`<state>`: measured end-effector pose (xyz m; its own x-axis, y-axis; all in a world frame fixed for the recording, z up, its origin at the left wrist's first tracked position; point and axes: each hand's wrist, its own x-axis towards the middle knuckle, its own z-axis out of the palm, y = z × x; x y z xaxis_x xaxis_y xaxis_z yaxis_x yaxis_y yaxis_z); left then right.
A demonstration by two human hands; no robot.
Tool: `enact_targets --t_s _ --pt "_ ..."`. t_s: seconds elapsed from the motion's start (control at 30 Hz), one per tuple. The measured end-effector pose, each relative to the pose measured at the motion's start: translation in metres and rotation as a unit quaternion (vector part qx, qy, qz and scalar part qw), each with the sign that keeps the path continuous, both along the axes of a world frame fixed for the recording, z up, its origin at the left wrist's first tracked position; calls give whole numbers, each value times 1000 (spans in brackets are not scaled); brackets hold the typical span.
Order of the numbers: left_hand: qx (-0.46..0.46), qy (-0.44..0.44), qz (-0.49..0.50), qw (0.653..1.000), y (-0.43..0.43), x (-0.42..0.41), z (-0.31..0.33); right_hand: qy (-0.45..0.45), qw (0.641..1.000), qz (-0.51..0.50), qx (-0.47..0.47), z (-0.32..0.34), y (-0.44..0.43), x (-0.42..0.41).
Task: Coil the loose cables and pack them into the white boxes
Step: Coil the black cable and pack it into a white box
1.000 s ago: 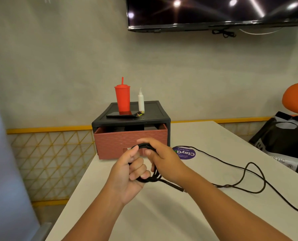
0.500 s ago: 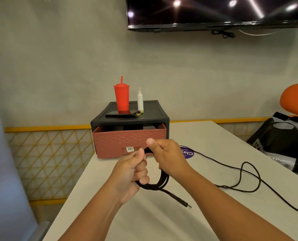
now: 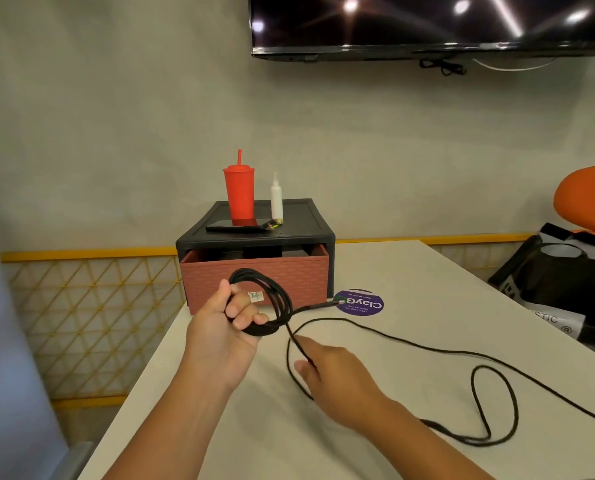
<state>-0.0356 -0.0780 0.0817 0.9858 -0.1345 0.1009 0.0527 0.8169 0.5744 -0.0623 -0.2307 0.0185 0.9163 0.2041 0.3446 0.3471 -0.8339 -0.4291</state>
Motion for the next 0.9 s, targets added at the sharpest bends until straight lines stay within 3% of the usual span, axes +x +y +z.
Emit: enact_targets --t_s 0.1,0.23,0.33,0.5,0.7,0.8,0.87,0.9 --pt "35 -30 33 998 4 1 1 -20 993 9 -118 4 6 -7" --pt "203 -86 126 967 -5 -7 -2 -200 934 16 -297 13 8 -10" --pt "384 -144 185 893 -16 -13 -8 -322 898 46 -295 20 7 -6" --pt "492 -212 189 823 -24 -8 -14 -457 852 90 -240 40 -1 0" --pt "626 -260 139 722 -20 -7 -16 -406 894 70 -178 40 -14 10" --pt "697 -293 151 637 -21 -14 -16 -395 900 47 -178 29 -21 13" --pt "708 -299 161 619 -20 -15 -18 -388 900 22 -196 17 -30 18" --pt "704 -287 155 631 -19 -14 -18 -375 903 6 -210 10 -36 20"
